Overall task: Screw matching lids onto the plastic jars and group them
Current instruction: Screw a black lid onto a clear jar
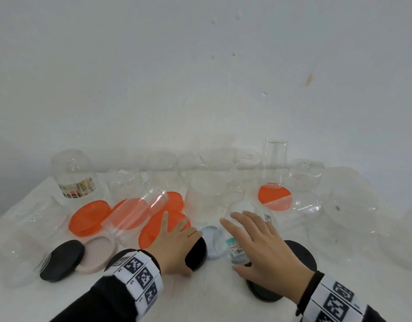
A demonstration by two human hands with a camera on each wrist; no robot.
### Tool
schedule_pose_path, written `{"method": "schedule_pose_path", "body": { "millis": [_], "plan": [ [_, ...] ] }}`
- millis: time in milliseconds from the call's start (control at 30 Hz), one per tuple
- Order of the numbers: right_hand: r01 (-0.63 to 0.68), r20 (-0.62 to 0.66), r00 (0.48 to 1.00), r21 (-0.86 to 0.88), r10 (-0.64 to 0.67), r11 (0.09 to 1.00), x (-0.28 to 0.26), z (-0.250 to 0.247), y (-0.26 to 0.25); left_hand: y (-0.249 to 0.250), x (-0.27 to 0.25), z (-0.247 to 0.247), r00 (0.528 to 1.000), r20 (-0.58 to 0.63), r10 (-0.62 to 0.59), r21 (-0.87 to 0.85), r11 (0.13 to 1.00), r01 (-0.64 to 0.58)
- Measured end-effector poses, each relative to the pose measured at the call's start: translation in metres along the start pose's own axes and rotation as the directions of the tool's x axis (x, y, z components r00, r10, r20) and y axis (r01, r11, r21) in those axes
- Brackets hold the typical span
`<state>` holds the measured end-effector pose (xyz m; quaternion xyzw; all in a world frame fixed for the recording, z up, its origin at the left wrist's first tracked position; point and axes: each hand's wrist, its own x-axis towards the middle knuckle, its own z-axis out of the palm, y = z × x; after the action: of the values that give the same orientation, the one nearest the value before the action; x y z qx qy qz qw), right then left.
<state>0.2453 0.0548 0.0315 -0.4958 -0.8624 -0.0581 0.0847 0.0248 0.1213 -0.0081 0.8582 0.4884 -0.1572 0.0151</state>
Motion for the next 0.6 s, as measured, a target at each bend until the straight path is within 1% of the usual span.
{"method": "schedule_pose_path", "body": {
  "millis": [100, 200, 267, 333, 467, 533, 600],
  "plan": [
    [-0.030, -0.056, 0.998, 0.062, 0.034, 0.998, -0.006, -0.009, 0.004, -0.002, -0.001, 0.002, 1.000, -0.005, 0.004, -0.095, 0.995, -0.005],
    [-0.092, -0.053, 0.993, 0.193, 0.104, 0.977, -0.011, -0.015, 0.011, -0.003, -0.004, 0.004, 1.000, -0.004, -0.013, -0.282, 0.959, 0.011],
    [-0.113, -0.047, 0.990, 0.263, 0.130, 0.958, -0.015, -0.019, 0.015, -0.004, -0.007, 0.003, 0.999, -0.026, -0.032, -0.443, 0.896, 0.018],
    [-0.125, -0.084, 0.984, 0.286, 0.155, 0.950, -0.019, -0.023, 0.017, -0.004, -0.010, 0.001, 0.996, -0.068, -0.056, -0.558, 0.830, 0.009],
    [-0.167, -0.174, 0.956, 0.332, 0.235, 0.928, -0.027, -0.030, 0.022, -0.004, -0.013, -0.005, 0.984, -0.148, -0.094, -0.682, 0.731, -0.032],
    [-0.210, -0.178, 0.939, 0.383, 0.295, 0.899, -0.030, -0.033, 0.024, -0.004, -0.013, -0.008, 0.978, -0.173, -0.115, -0.742, 0.668, -0.053],
    [-0.261, -0.155, 0.917, 0.466, 0.368, 0.846, -0.032, -0.033, 0.025, -0.005, -0.013, -0.010, 0.970, -0.198, -0.138, -0.791, 0.607, -0.075]
  ]
}}
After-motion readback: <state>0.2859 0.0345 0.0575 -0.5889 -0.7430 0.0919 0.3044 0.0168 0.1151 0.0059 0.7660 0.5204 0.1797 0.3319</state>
